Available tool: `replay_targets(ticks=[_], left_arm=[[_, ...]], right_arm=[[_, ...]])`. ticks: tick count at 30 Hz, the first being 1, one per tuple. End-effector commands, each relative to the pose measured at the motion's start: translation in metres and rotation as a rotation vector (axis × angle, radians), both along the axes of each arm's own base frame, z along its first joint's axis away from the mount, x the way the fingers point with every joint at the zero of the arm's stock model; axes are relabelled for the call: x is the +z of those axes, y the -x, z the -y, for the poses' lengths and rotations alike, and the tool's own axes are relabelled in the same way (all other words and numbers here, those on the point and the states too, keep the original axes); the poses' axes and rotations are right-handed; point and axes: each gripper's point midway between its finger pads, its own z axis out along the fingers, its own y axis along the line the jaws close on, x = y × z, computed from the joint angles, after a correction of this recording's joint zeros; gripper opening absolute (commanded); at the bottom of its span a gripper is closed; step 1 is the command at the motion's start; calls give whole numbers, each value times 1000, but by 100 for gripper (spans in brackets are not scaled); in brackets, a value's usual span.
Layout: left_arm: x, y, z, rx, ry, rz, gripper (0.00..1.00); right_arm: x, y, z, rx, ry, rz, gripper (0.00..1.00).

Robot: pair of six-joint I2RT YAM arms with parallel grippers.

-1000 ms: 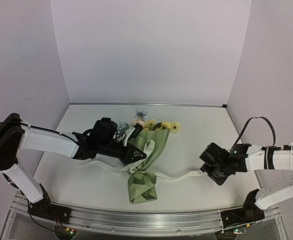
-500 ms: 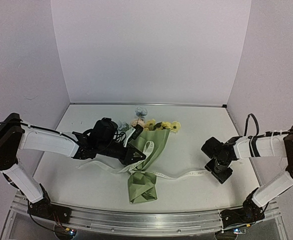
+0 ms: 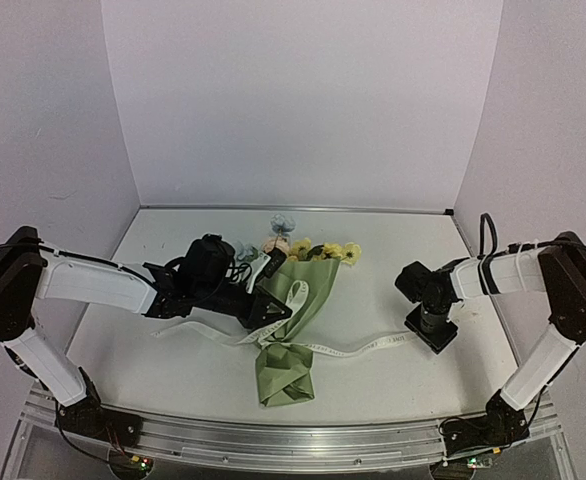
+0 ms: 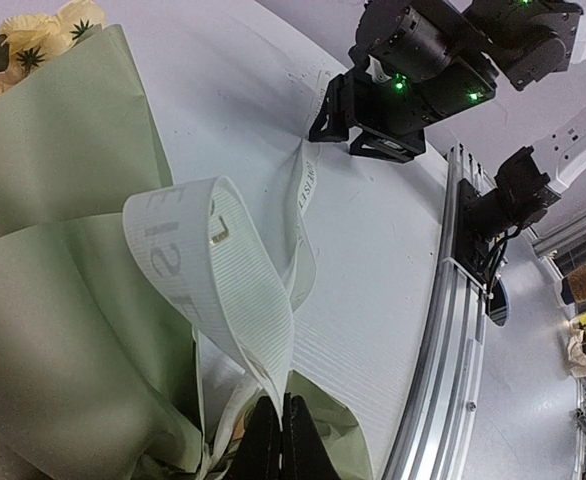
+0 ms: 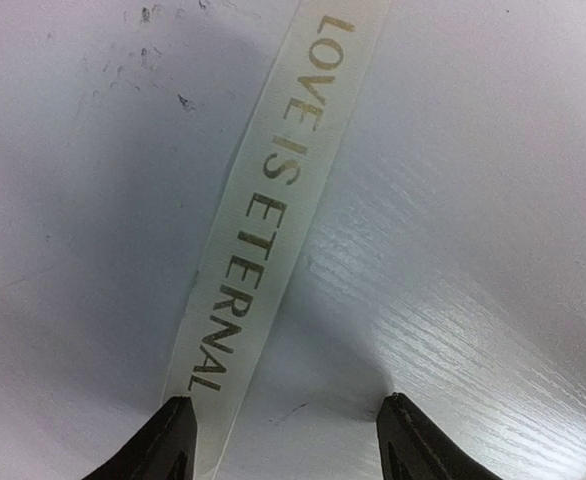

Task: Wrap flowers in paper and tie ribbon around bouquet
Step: Pick up the right side of the half-tied ribbon from the center of the board.

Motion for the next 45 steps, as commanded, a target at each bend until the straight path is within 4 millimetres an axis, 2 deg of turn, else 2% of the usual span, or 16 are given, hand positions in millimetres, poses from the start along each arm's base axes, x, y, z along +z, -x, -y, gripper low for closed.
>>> replay_targets(ticks=[1,7,10,15,20,23,27,31,37,40,42,45], left_arm=[[33,-2,7,-17,59,56,0],[32,-2,10,-25,63,54,0],[31,-2,9,-21,62,55,0],[31,-2,7,-14,66,56,0],[32,0,4,-10,69,56,0],[32,0,3,-8,70,56,0],[36,1,3,-12,79,60,0],[38,1,3,-9,81,67,0],[37,2,2,-11,80,67,0],[37,2,2,-12,81,63,0],[36,2,2,-12,80,61,0],[31,2,2,-14,68,54,0]], right_arm=[[4,-10,-3,-5,-17,33,63],[30,-25,-3,8,-14,131,67],[30,-26,-2,11,-5,131,69],[15,-28,-9,15,-13,74,72],[17,-36,-11,23,-4,83,72],[8,-35,-15,40,6,27,66],[-12,-24,-22,58,-15,-68,57],[-27,-5,-26,64,-18,-129,55],[-29,10,-32,79,0,-128,32],[-33,13,-38,96,4,-129,15],[-28,9,-44,117,1,-108,0],[-7,-9,-54,152,-16,-32,0]])
